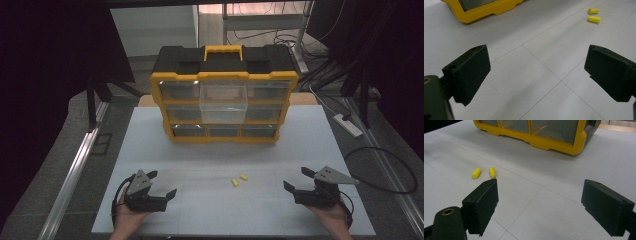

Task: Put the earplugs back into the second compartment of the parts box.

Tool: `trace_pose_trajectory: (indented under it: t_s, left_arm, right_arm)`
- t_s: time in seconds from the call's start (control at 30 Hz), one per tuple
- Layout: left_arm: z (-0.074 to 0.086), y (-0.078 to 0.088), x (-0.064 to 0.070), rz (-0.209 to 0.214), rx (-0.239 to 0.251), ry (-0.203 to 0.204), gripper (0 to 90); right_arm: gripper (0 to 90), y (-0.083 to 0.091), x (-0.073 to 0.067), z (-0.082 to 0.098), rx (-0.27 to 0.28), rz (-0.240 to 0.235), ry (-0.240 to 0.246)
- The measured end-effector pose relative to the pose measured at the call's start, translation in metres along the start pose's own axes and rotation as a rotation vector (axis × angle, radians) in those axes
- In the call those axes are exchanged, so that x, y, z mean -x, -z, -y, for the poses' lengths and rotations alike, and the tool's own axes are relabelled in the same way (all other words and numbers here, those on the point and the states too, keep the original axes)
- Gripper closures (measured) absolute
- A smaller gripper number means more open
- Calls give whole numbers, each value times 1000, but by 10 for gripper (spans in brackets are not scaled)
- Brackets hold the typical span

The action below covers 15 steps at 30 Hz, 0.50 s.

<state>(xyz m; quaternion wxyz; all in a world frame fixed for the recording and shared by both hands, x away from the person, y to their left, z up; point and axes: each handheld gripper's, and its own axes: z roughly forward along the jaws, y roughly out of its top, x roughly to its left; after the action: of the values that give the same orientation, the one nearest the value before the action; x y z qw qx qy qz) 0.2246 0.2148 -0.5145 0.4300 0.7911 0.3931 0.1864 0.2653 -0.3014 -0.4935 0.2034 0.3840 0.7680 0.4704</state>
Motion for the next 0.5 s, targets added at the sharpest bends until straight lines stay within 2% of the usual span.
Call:
trace_pose_trajectory:
  t_s: [0.5]
  left_arm:
    - [2,-2,1,-12,-15,-14,72]
  right_arm:
    - [149,-4,4,1,-13,-16,-31]
